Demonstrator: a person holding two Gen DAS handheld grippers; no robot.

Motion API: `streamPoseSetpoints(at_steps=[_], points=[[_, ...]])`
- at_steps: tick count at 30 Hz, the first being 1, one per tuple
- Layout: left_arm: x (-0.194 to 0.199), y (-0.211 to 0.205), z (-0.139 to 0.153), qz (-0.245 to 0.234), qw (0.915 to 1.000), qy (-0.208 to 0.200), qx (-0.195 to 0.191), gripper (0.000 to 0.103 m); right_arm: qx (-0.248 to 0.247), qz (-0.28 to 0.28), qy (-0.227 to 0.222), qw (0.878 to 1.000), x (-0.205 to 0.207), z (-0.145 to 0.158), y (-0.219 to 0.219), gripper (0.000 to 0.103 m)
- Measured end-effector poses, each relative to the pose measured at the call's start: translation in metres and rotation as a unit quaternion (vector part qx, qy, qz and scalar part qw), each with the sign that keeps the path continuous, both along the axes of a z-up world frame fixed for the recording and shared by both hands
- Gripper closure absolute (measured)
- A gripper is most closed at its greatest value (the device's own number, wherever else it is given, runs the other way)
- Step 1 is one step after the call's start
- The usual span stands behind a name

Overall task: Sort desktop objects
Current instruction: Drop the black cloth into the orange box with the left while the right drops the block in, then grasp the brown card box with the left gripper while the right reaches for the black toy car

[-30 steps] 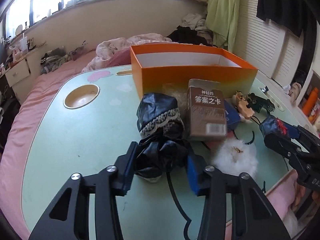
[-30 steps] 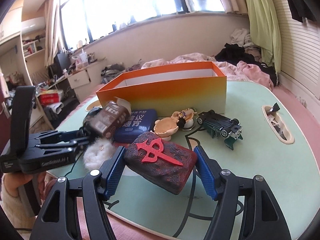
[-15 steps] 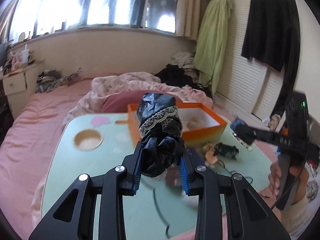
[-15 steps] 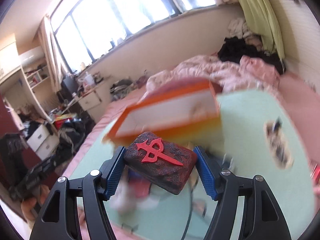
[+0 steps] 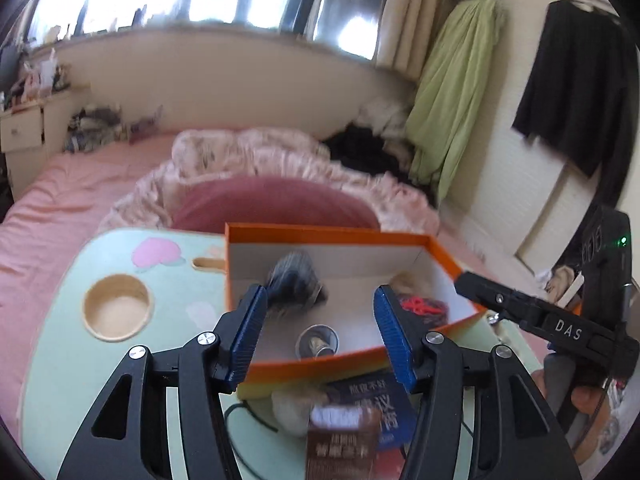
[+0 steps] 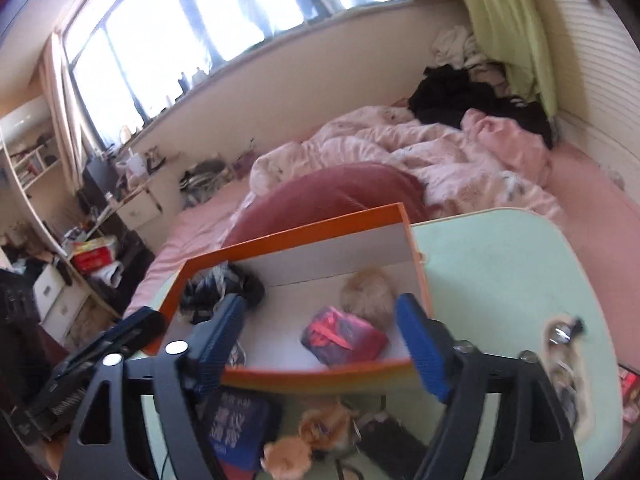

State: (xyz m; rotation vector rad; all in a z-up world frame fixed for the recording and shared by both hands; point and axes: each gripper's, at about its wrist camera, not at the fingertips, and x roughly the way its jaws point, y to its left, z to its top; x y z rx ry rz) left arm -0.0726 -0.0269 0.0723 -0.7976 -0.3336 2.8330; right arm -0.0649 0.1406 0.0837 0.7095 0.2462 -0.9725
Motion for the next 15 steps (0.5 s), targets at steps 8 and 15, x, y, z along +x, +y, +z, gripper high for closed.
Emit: streamPoseSetpoints(at_steps=[8, 15], points=[[0.075, 0.0, -0.029, -0.041, 0.9981, -0.047, 0.002, 0.046, -0.006, 0.036, 0.095, 0.995, 0.011, -0.035, 0.098, 0.021], [0.097, 0.002, -0.066, -0.009, 0.9978, -0.052, -0.04, 0.021, -0.012, 0.034, 0.166, 0.986, 0.029, -0.074, 0.117, 0.009]])
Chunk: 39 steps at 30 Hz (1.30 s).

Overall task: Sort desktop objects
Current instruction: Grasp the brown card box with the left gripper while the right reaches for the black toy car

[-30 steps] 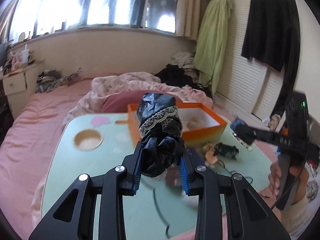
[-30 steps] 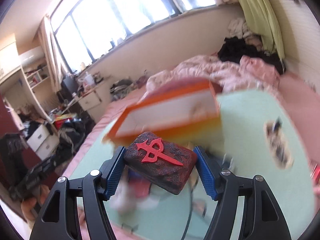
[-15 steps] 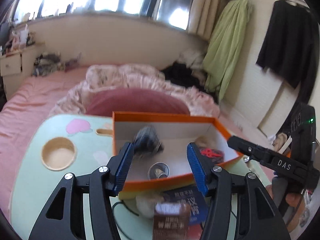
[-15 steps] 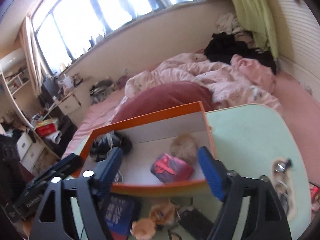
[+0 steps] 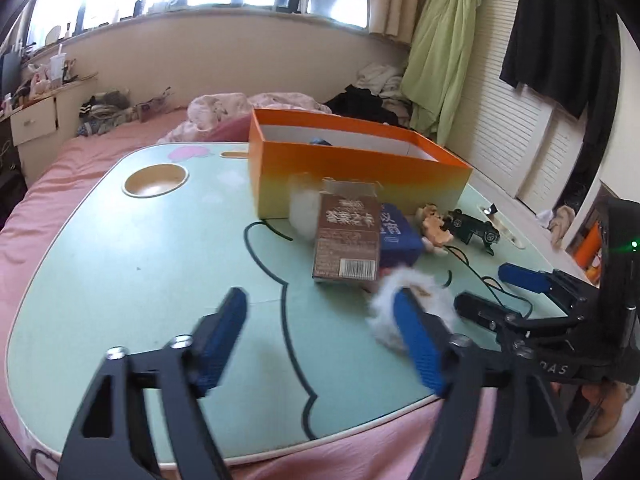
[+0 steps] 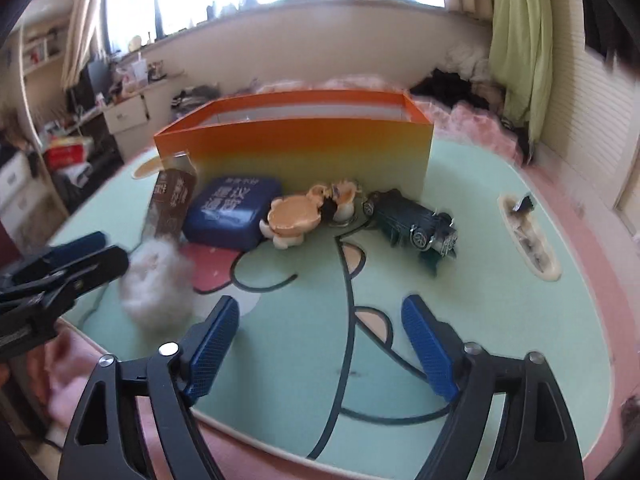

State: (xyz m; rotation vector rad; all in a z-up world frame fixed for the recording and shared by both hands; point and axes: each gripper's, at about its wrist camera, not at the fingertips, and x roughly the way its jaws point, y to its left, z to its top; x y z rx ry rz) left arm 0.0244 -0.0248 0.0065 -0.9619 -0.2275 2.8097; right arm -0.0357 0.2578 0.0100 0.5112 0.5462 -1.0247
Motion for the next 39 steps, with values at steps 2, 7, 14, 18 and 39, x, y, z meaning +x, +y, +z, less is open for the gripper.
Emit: streamPoseSetpoints(at_steps=[2, 7, 14, 18, 39], points=[[-0.003, -0.01, -0.007, 0.0, 0.9996, -0.007, 0.027, 0.006, 0.0, 0.009, 0.007, 1.0, 0.004, -0.003, -0.002, 0.001], [-0.004, 0.003, -0.01, -0.009, 0.9998, -0.006, -0.019, 0.0, -0.004, 0.012, 0.018, 1.0, 0.008, -0.006, -0.002, 0.0], [-0.005, 0.019, -0.012, -0.006, 0.9966, -0.016, -0.08, 0.0, -0.003, 0.001, 0.016, 1.0, 0.007, -0.004, 0.003, 0.0], [-0.004, 0.019, -0.012, -0.008, 0.9965, -0.016, -0.082, 0.0, -0.003, 0.001, 0.016, 1.0, 0.007, -0.004, 0.003, 0.0], [0.002, 0.003, -0.007, -0.051, 0.9986, 0.003, -0.016, 0.005, -0.002, -0.003, 0.014, 1.0, 0.008, -0.002, 0.004, 0.0]])
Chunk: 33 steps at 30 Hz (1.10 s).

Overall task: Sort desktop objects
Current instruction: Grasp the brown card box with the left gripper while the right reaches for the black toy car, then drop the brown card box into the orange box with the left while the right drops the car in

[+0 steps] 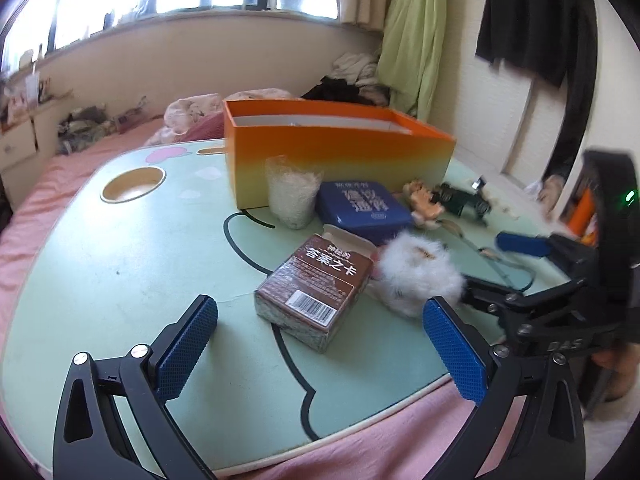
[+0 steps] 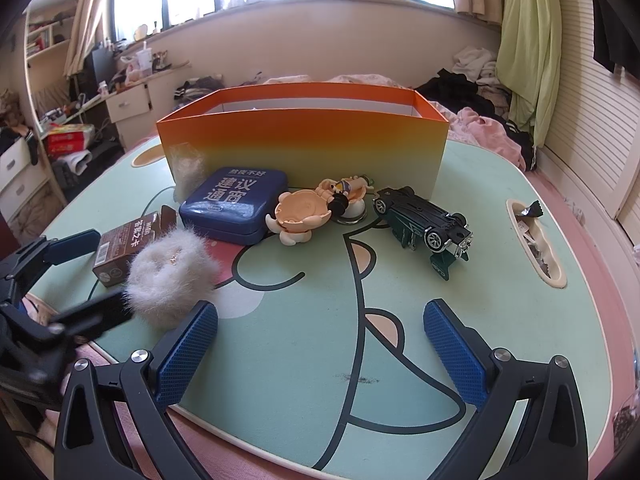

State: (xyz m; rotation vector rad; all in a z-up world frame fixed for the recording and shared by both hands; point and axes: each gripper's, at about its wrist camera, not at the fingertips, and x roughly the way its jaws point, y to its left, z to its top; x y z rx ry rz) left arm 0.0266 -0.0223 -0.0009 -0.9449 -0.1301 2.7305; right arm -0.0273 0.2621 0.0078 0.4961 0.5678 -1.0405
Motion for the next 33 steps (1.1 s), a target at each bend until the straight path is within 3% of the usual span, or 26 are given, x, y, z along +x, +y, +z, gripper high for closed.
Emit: streamPoseSetpoints(at_steps=[3, 6, 12, 15, 18, 21, 24, 27, 30, 32, 33], points=[[-0.004, -0.005, 0.003, 0.004, 1.0, -0.006, 0.005, 0.022, 0.0, -0.001, 0.0, 1.0, 0.0, 0.0, 0.0, 0.0], [-0.013, 0.004, 0.003, -0.002, 0.9994, -0.013, -0.032, 0.025, 0.0, -0.001, 0.0, 1.0, 0.0, 0.0, 0.0, 0.0], [-0.025, 0.027, 0.002, -0.025, 0.9963, -0.013, -0.082, 0.061, 0.0, -0.002, -0.001, 1.0, 0.0, 0.0, 0.0, 0.0], [-0.019, 0.031, 0.001, -0.032, 0.9957, -0.004, -0.086, 0.061, -0.001, 0.001, -0.015, 1.0, -0.001, 0.002, 0.002, 0.0], [-0.008, 0.024, 0.0, -0.02, 0.9967, 0.004, -0.079, 0.061, 0.008, 0.003, -0.063, 0.998, -0.017, 0.006, 0.0, 0.0], [0.002, 0.017, -0.001, -0.012, 0.9971, 0.011, -0.074, 0.061, 0.002, -0.026, -0.082, 0.996, -0.042, 0.014, -0.004, 0.0], [0.003, 0.016, -0.002, -0.005, 0.9972, 0.015, -0.073, 0.061, -0.027, -0.056, -0.061, 0.996, -0.061, 0.025, -0.01, 0.0], [0.004, 0.02, -0.003, -0.004, 0.9966, 0.019, -0.08, 0.061, -0.024, -0.069, -0.059, 0.996, -0.073, 0.036, -0.023, 0.004], [0.004, 0.021, -0.003, -0.007, 0.9966, 0.021, -0.08, 0.061, 0.002, -0.051, -0.033, 0.998, -0.063, 0.037, -0.047, 0.005], [0.004, 0.02, -0.003, -0.007, 0.9968, 0.02, -0.077, 0.061, 0.023, -0.019, -0.001, 1.0, -0.049, 0.033, -0.061, 0.01], [0.004, 0.019, -0.003, -0.008, 0.9969, 0.021, -0.076, 0.061, 0.031, -0.012, 0.01, 0.999, -0.042, 0.032, -0.066, 0.018]])
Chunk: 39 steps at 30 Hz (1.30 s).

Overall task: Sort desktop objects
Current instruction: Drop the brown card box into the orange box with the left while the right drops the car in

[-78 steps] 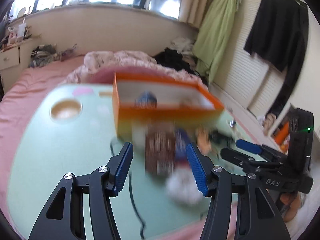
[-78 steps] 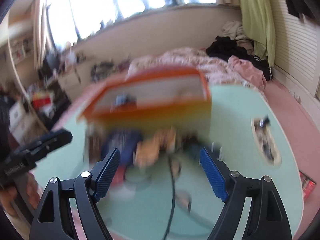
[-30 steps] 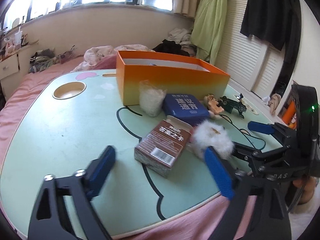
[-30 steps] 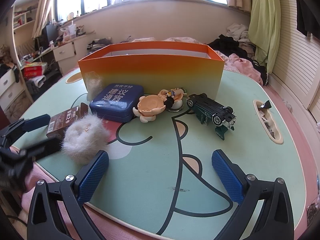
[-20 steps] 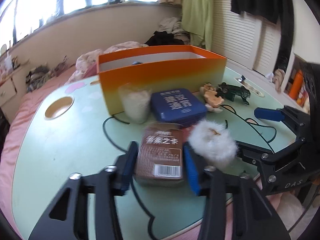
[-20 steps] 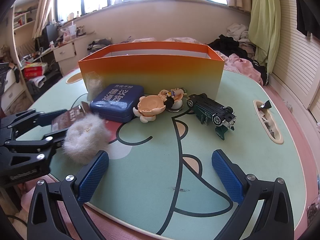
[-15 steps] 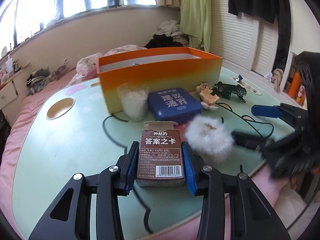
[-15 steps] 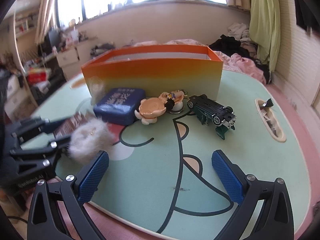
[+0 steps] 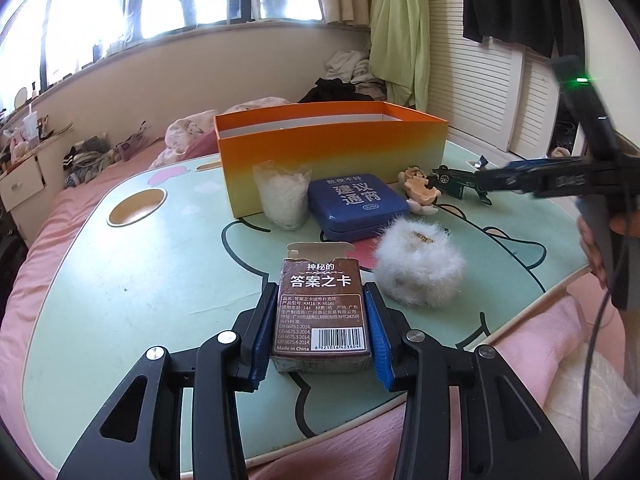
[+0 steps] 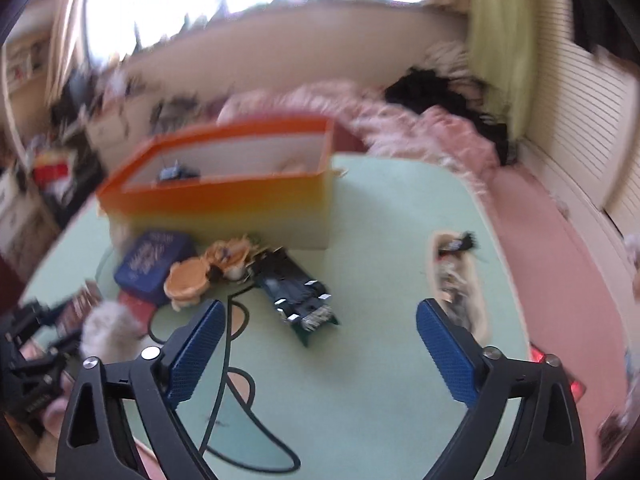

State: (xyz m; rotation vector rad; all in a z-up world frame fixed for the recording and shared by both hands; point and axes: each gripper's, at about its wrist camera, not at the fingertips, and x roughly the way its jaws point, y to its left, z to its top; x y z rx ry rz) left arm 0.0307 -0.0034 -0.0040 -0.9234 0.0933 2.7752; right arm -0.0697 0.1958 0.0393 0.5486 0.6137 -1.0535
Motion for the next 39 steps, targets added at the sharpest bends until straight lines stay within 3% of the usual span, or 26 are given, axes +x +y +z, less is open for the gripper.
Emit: streamPoseSetpoints(at_steps=[2, 4, 7, 12, 20, 27, 31, 33, 35, 37, 39], points=[[0.0, 0.0, 0.0, 0.0, 1.0, 0.001, -0.002, 0.061, 0.018, 0.0, 0.017, 1.0, 0.006, -0.007, -0.009, 0.032], [0.0, 0.001, 0.0, 0.0, 1.0, 0.001, -0.002, 0.061, 0.034, 0.011, 0.028, 0.999, 0.014, -0.013, -0.014, 0.057], [0.001, 0.001, 0.0, -0.003, 1.0, 0.001, 0.001, 0.061, 0.023, 0.023, 0.023, 0.999, 0.015, -0.014, -0.007, 0.075], [0.003, -0.001, 0.006, 0.006, 1.0, 0.007, 0.002, 0.061, -0.007, 0.024, -0.037, 0.999, -0.01, -0.009, 0.02, 0.075], [-0.007, 0.002, 0.056, 0.008, 0.9975, 0.07, 0.007, 0.061, -0.035, 0.026, -0.104, 0.994, -0.02, 0.04, 0.019, 0.075], [-0.066, 0.004, 0.097, 0.014, 0.997, 0.073, 0.018, 0.061, -0.051, 0.032, -0.116, 0.991, 0.008, 0.084, -0.021, 0.075], [-0.11, 0.012, 0.104, 0.026, 0.9975, 0.065, 0.012, 0.061, -0.038, 0.019, -0.126, 0.991, 0.028, 0.082, -0.059, 0.075], [-0.133, 0.016, 0.096, 0.022, 0.9989, 0.042, 0.008, 0.06, -0.024, 0.013, -0.122, 0.992, 0.036, 0.072, -0.075, 0.074], [-0.148, 0.017, 0.084, 0.041, 0.999, 0.007, -0.018, 0.06, -0.015, -0.005, -0.119, 0.993, 0.037, 0.065, -0.08, 0.071], [-0.143, 0.015, 0.077, 0.052, 0.9983, 0.003, -0.026, 0.06, -0.024, -0.024, -0.132, 0.991, 0.029, 0.064, -0.07, 0.046], [-0.126, 0.008, 0.077, 0.042, 0.999, 0.015, 0.005, 0.055, -0.061, -0.027, -0.144, 0.987, 0.021, 0.069, -0.047, 0.032]])
